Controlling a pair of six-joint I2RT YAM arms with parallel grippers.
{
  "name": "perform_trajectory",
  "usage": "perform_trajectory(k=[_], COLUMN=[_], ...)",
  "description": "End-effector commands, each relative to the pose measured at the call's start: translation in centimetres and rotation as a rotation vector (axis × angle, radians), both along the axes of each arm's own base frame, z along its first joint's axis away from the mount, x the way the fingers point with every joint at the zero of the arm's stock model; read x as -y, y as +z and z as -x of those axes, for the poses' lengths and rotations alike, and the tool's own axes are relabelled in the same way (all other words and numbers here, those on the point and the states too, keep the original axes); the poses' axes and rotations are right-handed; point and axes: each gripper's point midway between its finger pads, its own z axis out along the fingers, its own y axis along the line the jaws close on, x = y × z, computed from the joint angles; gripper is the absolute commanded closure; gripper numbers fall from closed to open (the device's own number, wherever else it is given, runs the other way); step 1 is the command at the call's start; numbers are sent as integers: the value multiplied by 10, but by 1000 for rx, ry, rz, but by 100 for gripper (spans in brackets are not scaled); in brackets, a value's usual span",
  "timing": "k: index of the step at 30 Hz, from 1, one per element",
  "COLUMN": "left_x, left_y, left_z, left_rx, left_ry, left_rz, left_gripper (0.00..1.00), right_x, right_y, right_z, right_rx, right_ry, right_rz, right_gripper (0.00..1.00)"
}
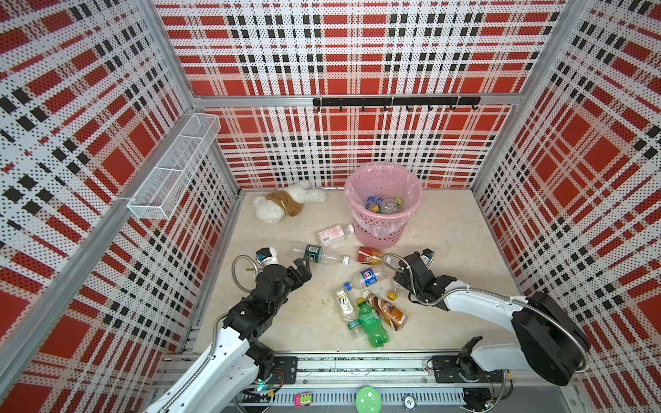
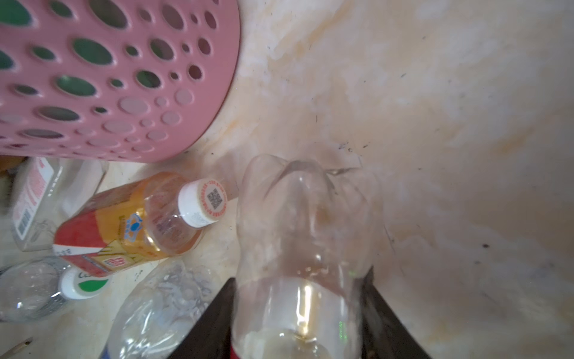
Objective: Throw the plastic bottles in the bin
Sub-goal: Pick up the plastic bottle from the center of the table.
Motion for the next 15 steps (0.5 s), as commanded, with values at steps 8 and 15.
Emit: perform_trajectory(k=[8,15], left_x=[8,9], left_y=[-4,-11], left_z=[-12,-13], left_rx=[0,-18], left_ry=[-12,-12], left_rz=[31,43], left_gripper=[1,1], right_x=[105,124], right_y=[93,209], right_z=[12,9], right_rx=[239,468], right_ry=[-182,-158], right_rz=[112,279], right_gripper=[47,47])
